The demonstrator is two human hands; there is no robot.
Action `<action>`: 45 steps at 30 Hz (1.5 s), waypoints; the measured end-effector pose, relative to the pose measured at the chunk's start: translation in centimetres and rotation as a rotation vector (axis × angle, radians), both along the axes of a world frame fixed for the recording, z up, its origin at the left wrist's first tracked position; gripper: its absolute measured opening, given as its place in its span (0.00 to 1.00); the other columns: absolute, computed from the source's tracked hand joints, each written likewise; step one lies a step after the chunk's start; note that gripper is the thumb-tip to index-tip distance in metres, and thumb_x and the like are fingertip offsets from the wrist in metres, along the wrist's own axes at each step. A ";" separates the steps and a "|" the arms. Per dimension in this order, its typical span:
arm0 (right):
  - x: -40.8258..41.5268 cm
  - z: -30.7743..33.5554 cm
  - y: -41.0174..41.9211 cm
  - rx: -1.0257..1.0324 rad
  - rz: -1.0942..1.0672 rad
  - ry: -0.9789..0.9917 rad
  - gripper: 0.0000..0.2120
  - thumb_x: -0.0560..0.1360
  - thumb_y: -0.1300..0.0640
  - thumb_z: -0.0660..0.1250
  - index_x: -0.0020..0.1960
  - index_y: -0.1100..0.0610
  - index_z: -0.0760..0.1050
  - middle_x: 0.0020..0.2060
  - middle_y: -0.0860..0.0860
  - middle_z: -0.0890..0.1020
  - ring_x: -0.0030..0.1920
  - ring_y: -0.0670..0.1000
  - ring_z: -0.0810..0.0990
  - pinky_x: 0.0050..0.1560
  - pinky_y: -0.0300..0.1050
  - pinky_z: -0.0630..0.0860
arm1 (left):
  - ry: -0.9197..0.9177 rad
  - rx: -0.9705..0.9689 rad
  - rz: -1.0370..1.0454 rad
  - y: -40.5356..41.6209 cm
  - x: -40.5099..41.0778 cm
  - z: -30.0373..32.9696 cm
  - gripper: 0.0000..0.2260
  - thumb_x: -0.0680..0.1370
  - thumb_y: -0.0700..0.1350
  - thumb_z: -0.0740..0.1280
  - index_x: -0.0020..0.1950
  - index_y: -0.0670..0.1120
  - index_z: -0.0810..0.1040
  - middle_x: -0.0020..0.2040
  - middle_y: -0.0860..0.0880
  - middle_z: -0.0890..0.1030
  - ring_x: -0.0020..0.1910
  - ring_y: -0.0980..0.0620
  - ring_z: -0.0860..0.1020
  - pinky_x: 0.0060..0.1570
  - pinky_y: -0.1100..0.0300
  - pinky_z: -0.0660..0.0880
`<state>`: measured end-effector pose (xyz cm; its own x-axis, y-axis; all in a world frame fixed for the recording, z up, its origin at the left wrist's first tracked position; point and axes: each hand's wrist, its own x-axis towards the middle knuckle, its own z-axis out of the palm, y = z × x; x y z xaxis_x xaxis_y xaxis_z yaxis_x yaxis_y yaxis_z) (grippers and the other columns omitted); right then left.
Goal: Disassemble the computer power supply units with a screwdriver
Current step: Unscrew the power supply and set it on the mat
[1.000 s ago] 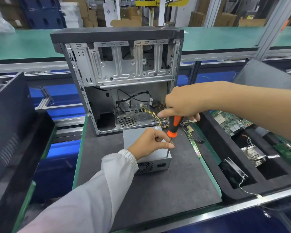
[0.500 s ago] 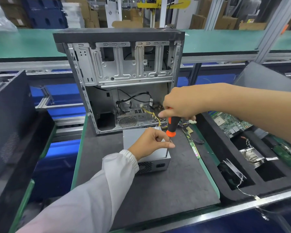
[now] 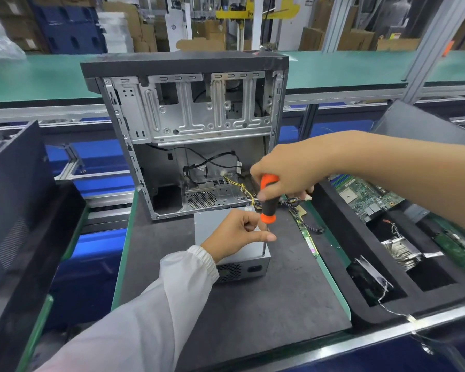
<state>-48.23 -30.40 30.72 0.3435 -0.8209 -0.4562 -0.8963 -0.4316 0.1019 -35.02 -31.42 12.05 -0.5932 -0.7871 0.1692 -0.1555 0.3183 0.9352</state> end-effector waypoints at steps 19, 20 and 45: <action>-1.5 -0.1 0.0 0.017 -0.022 -0.233 0.08 0.76 0.61 0.67 0.52 0.51 0.75 0.35 0.46 0.78 0.23 0.40 0.77 0.36 0.42 0.77 | -0.263 -0.095 -0.098 -0.9 2.0 -1.8 0.07 0.72 0.44 0.77 0.48 0.44 0.84 0.31 0.53 0.58 0.29 0.57 0.57 0.32 0.64 0.56; -1.6 -0.1 0.0 0.018 -0.029 -0.249 0.08 0.76 0.61 0.67 0.52 0.51 0.75 0.34 0.45 0.78 0.23 0.40 0.77 0.36 0.41 0.76 | -0.287 -0.102 -0.112 -0.8 2.1 -1.8 0.07 0.72 0.44 0.77 0.47 0.44 0.84 0.31 0.53 0.59 0.29 0.57 0.58 0.32 0.65 0.56; -5.5 -3.3 -0.3 0.098 -0.706 -1.041 0.10 0.77 0.57 0.68 0.47 0.66 0.75 0.44 0.64 0.81 0.35 0.54 0.84 0.39 0.44 0.82 | -0.046 0.281 0.411 -2.3 7.3 -2.7 0.16 0.85 0.45 0.56 0.37 0.44 0.70 0.31 0.48 0.65 0.24 0.56 0.61 0.26 0.64 0.60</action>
